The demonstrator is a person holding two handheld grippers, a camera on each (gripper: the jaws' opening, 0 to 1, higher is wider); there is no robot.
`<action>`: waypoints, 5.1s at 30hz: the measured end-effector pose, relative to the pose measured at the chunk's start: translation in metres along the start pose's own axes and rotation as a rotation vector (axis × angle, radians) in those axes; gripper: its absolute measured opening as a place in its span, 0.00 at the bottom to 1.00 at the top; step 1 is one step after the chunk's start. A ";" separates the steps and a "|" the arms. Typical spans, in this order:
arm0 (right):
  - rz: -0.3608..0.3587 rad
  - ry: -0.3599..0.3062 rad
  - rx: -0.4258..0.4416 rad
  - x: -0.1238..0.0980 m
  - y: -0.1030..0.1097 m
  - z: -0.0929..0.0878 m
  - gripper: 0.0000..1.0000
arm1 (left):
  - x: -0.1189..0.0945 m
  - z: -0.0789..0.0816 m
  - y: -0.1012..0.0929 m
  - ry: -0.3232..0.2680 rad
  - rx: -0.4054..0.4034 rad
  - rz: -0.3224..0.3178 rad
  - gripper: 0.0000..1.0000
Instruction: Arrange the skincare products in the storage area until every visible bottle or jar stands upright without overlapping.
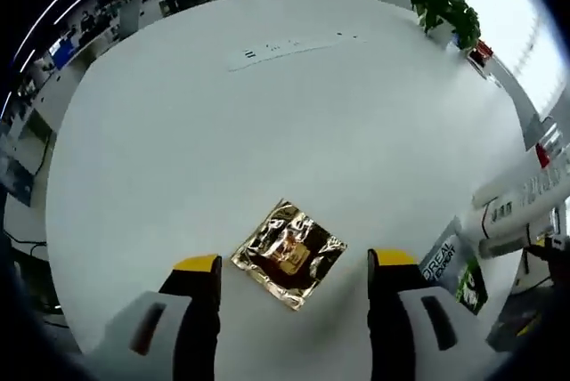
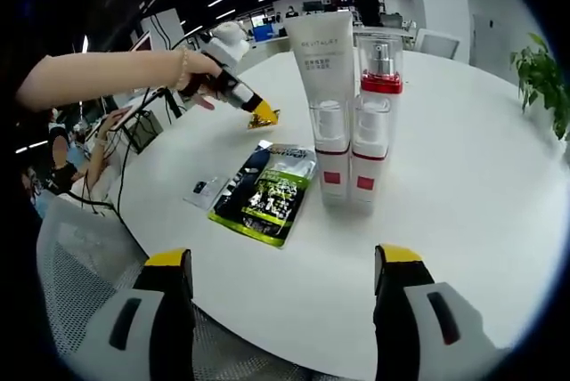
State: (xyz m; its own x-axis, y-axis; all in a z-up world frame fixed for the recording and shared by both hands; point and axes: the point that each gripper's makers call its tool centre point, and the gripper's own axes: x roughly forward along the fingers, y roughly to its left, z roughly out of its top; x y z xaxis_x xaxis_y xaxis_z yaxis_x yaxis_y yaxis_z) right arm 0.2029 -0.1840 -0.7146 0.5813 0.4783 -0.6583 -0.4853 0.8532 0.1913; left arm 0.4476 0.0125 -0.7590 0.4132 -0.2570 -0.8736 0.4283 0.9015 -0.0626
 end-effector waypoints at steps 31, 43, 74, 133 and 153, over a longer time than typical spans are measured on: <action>-0.003 0.002 0.011 0.001 -0.001 -0.001 0.83 | 0.000 -0.002 0.014 -0.167 -0.213 0.246 0.36; 0.003 -0.004 0.003 0.001 0.001 0.001 0.83 | -0.006 -0.002 0.019 -0.197 -0.183 0.234 0.34; 0.042 -0.098 -0.030 -0.013 0.014 0.029 0.79 | -0.093 -0.003 -0.031 -0.416 -0.002 0.123 0.33; 0.325 -0.322 0.097 0.011 0.087 0.133 0.01 | -0.195 -0.066 -0.151 -0.546 0.349 0.030 0.35; 0.396 -0.357 0.036 -0.025 0.105 0.148 0.01 | -0.219 -0.073 -0.145 -0.581 0.238 -0.410 0.30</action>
State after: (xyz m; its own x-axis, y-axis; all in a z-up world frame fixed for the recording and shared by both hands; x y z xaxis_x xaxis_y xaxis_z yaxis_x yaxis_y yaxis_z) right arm 0.2341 -0.0755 -0.5701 0.5471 0.8010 -0.2431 -0.6937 0.5964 0.4038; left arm 0.2363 -0.0363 -0.5935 0.5129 -0.7579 -0.4032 0.7743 0.6112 -0.1640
